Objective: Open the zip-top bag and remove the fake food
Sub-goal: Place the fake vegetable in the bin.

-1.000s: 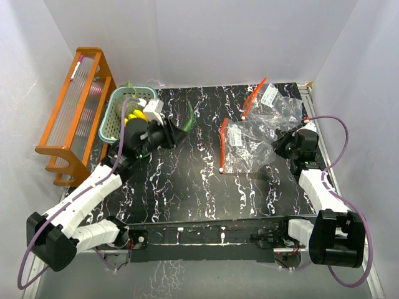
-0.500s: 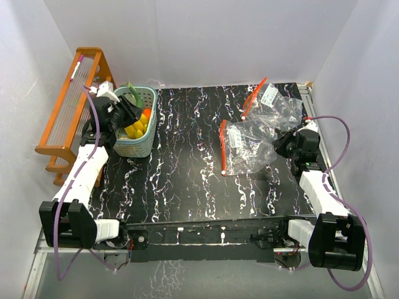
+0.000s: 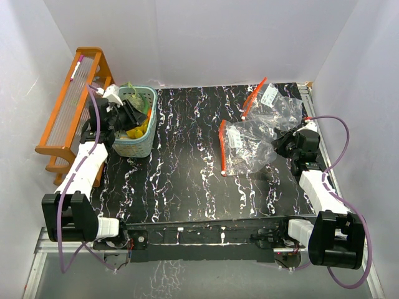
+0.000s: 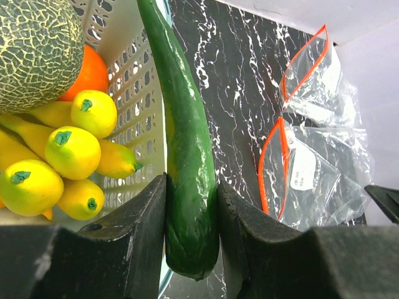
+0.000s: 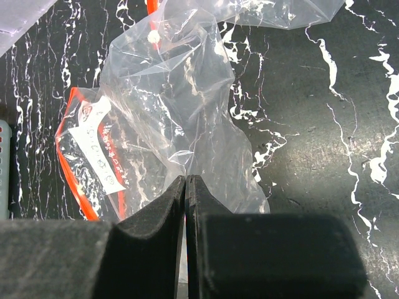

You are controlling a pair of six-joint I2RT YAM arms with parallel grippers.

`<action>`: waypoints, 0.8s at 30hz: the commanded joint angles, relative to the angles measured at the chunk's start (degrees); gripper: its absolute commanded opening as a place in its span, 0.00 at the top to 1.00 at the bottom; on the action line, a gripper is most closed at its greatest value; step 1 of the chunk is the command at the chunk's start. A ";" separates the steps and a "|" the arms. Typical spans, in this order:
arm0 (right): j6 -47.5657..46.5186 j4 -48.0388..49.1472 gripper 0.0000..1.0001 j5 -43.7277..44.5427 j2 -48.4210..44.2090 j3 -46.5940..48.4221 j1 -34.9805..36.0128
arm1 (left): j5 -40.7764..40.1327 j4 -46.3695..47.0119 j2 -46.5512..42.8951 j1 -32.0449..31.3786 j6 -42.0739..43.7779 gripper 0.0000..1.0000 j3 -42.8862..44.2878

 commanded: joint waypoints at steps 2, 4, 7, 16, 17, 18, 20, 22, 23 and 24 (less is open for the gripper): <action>-0.84 4.01 0.92 -0.46 -0.22 -0.44 -0.38 | 3.29 -3.29 0.89 0.20 3.70 0.83 0.85; -0.72 4.01 0.92 -0.73 -0.19 -0.43 -0.33 | 2.67 -5.56 2.11 0.18 3.94 0.74 2.07; -0.81 4.00 0.92 -0.63 -0.40 -0.47 -0.35 | 0.81 -6.66 2.35 0.24 3.69 0.71 2.28; -1.07 4.07 0.92 -0.80 -0.29 -0.61 -0.35 | -4.10 -10.27 0.11 0.39 4.67 0.21 4.22; -1.04 4.16 0.92 -0.91 -0.23 -0.65 -0.34 | -4.66 -11.05 -0.20 0.36 5.10 0.19 4.76; -1.04 4.26 0.92 -0.96 -0.21 -0.69 -0.37 | -5.31 -11.78 -0.53 0.40 5.53 0.18 5.44; -1.03 4.38 0.92 -1.20 0.00 -0.78 -0.38 | -6.96 -13.15 -1.29 0.40 6.47 0.17 6.52; -0.98 4.50 0.92 -1.26 0.05 -0.78 -0.37 | -8.37 -14.02 -2.28 0.40 6.83 0.17 7.20; -0.91 4.53 0.92 -1.14 -0.14 -0.78 -0.36 | -8.55 -13.91 -2.85 0.37 6.83 0.18 7.22; -0.82 4.49 0.92 -0.95 -0.43 -0.74 -0.32 | -8.34 -13.60 -3.43 0.35 6.65 0.20 7.07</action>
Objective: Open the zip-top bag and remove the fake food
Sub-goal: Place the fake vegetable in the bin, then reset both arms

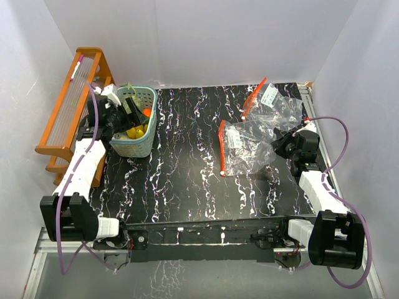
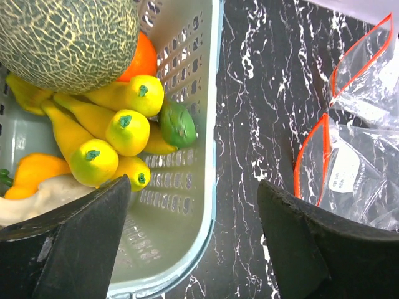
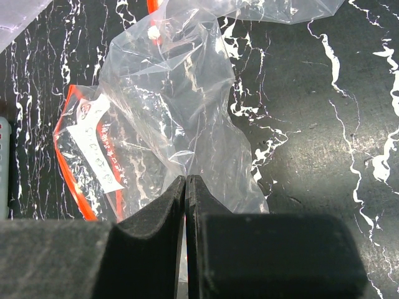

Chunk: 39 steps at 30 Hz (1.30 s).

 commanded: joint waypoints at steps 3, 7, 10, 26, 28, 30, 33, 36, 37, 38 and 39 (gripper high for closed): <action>-0.40 3.34 0.92 1.63 -1.54 0.96 -0.49 | -1.87 -0.57 -6.72 0.19 0.02 0.26 1.41; 0.05 0.69 0.92 1.03 -0.64 5.65 -3.92 | -6.63 1.38 -10.06 -2.26 -0.34 0.25 -0.64; 1.21 0.54 0.92 0.23 -0.26 8.35 -6.71 | -7.07 2.11 -10.87 -4.31 -0.17 0.22 -1.27; -4.98 -1.14 0.02 1.86 -9.09 6.26 -8.44 | -17.74 4.33 -11.49 -16.76 2.06 0.03 -7.84; -4.74 1.20 0.02 -0.94 -10.82 4.95 -8.32 | -17.66 3.62 -12.22 -16.75 2.46 0.03 -8.67; -4.65 4.28 0.02 -2.62 -13.04 3.05 -8.23 | -18.02 1.92 -12.89 -16.73 3.06 0.03 -9.22; -4.54 6.18 0.02 -4.04 -13.28 1.81 -8.22 | -18.07 0.45 -14.19 -16.67 3.79 0.03 -10.37; -4.80 6.17 0.02 -7.38 -11.98 2.00 -8.21 | -17.90 0.25 -15.25 -16.66 3.92 0.03 -10.87; -4.85 6.28 0.02 -7.63 -12.10 1.91 -8.22 | -17.81 0.16 -15.30 -16.66 3.96 0.03 -10.93; -4.95 6.51 0.02 -7.73 -12.41 1.59 -8.22 | -17.83 0.19 -15.31 -16.64 4.08 0.03 -11.05; -5.00 6.89 0.02 -7.62 -12.72 1.30 -8.22 | -18.03 0.54 -15.27 -16.63 4.17 0.03 -11.32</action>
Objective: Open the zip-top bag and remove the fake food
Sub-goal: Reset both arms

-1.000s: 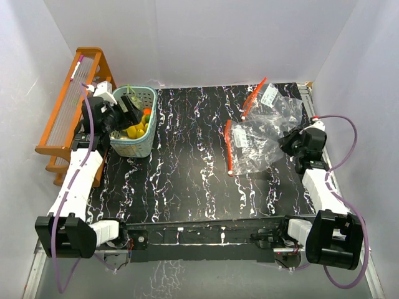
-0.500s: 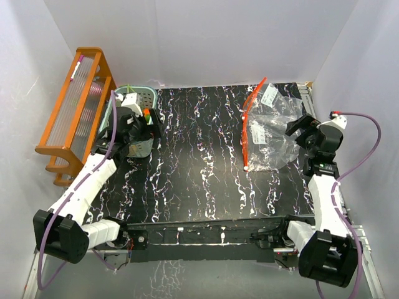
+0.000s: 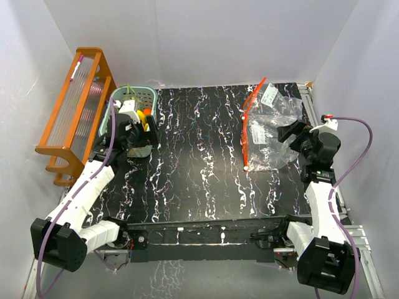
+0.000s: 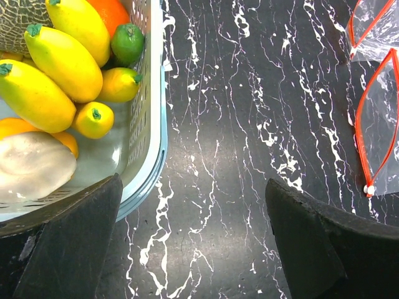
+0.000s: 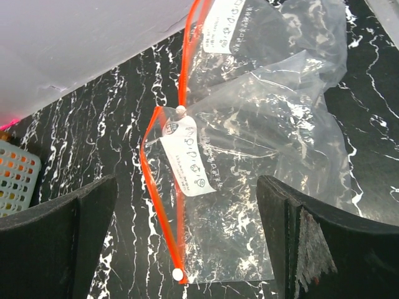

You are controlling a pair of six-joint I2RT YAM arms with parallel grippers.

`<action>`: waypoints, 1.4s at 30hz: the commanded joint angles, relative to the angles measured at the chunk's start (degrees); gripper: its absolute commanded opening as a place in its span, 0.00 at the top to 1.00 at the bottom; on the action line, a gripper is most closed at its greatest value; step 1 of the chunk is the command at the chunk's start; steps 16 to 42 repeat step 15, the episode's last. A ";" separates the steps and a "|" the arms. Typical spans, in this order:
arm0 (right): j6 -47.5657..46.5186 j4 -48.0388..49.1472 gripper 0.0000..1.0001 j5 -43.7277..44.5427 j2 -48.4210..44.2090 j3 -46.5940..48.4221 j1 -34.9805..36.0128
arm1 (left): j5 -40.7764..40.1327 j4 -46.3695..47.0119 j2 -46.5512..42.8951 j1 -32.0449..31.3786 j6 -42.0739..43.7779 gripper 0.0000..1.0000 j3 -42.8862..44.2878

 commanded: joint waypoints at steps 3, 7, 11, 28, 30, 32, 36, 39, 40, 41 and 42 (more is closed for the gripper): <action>-1.13 5.81 0.02 -3.23 -1.79 -0.79 0.02 | -1.12 -0.35 -1.29 -0.06 0.68 0.03 -0.49; -1.29 6.46 0.02 -3.33 -2.63 -1.24 0.02 | -1.00 -0.70 -0.73 -0.08 0.59 0.03 -0.20; -1.16 6.45 0.02 -3.75 -1.88 -1.13 0.02 | -1.10 -0.59 -0.96 -0.12 0.66 0.03 -0.51; -1.07 5.84 0.02 -3.43 -1.53 -0.81 0.02 | -1.23 -1.05 -0.63 -0.10 0.78 0.03 -0.59; -1.07 5.84 0.02 -3.43 -1.53 -0.81 0.02 | -1.23 -1.05 -0.63 -0.10 0.78 0.03 -0.59; -1.07 5.84 0.02 -3.43 -1.53 -0.81 0.02 | -1.23 -1.05 -0.63 -0.10 0.78 0.03 -0.59; -1.07 5.84 0.02 -3.43 -1.53 -0.81 0.02 | -1.23 -1.05 -0.63 -0.10 0.78 0.03 -0.59; -1.07 5.84 0.02 -3.43 -1.53 -0.81 0.02 | -1.23 -1.05 -0.63 -0.10 0.78 0.03 -0.59; -1.07 5.84 0.02 -3.43 -1.53 -0.81 0.02 | -1.23 -1.05 -0.63 -0.10 0.78 0.03 -0.59; -1.07 5.84 0.02 -3.43 -1.53 -0.81 0.02 | -1.23 -1.05 -0.63 -0.10 0.78 0.03 -0.59; -1.07 5.84 0.02 -3.43 -1.53 -0.81 0.02 | -1.23 -1.05 -0.63 -0.10 0.78 0.03 -0.59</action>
